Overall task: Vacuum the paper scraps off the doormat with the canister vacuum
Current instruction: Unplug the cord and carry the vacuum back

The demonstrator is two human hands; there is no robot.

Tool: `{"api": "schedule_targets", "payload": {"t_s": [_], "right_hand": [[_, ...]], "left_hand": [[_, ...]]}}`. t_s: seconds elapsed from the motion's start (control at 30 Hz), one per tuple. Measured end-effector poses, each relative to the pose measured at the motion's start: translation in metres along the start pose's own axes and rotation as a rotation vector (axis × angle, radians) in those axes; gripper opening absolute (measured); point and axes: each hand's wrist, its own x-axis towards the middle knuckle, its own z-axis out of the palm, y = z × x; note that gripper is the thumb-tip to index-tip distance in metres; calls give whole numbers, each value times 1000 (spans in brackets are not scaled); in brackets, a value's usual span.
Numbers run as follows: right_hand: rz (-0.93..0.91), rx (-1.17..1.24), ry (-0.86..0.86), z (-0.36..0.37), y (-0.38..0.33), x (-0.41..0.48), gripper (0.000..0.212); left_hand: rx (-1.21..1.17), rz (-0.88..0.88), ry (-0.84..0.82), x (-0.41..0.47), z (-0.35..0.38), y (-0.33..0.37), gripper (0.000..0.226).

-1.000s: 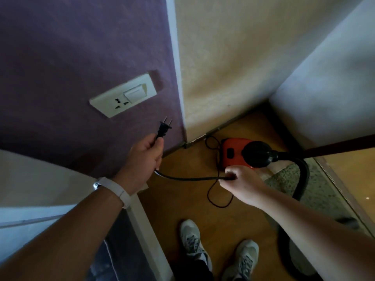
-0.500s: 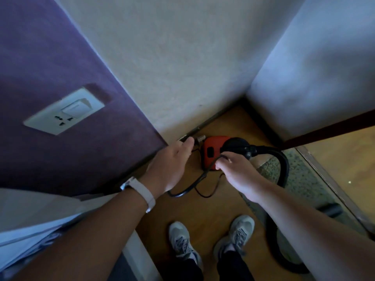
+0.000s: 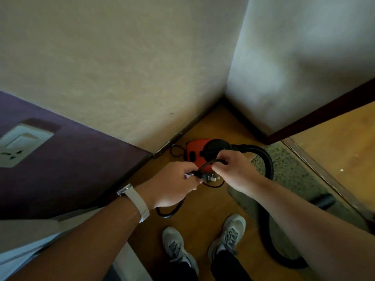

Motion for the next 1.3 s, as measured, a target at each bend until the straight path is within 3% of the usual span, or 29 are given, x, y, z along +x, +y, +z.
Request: {"api": "schedule_targets", "payload": {"t_s": [0.1,0.2,0.43,0.53,0.7,0.93,1.03,1.17,1.27,1.3], "right_hand": [[-31,33,-16,-22,12,-5,26],[-56,27,-41,-36,26,-6,32],[-75,-4,-36,-26,69,10,37],[-75,18,9,-13,74,13,38],[-138,-9,88,17,59,13,41],[-265,-131,75,53,12,25,27],[-273,-114,113,61,-1,34,27],[-240,-112,135,68,-1,44,24],[-266,-104,174,69,-4,47,23],[-275,-89,181,68,-6,46,28]], "left_hand": [[-46,2,59,1,0,16,19],[-120,8,231,5,-9,21,21],[-103,-108,604,34,-31,-18,22],[-114,-166,679,57,-25,-30,21],[22,-85,613,79,2,-17,19],[-205,-136,456,91,2,-14,25],[-225,-197,517,93,-5,-21,19],[-428,-339,639,96,-11,-26,31],[-710,-507,485,105,-11,-35,66],[-762,-528,421,109,-11,-39,64]]}}
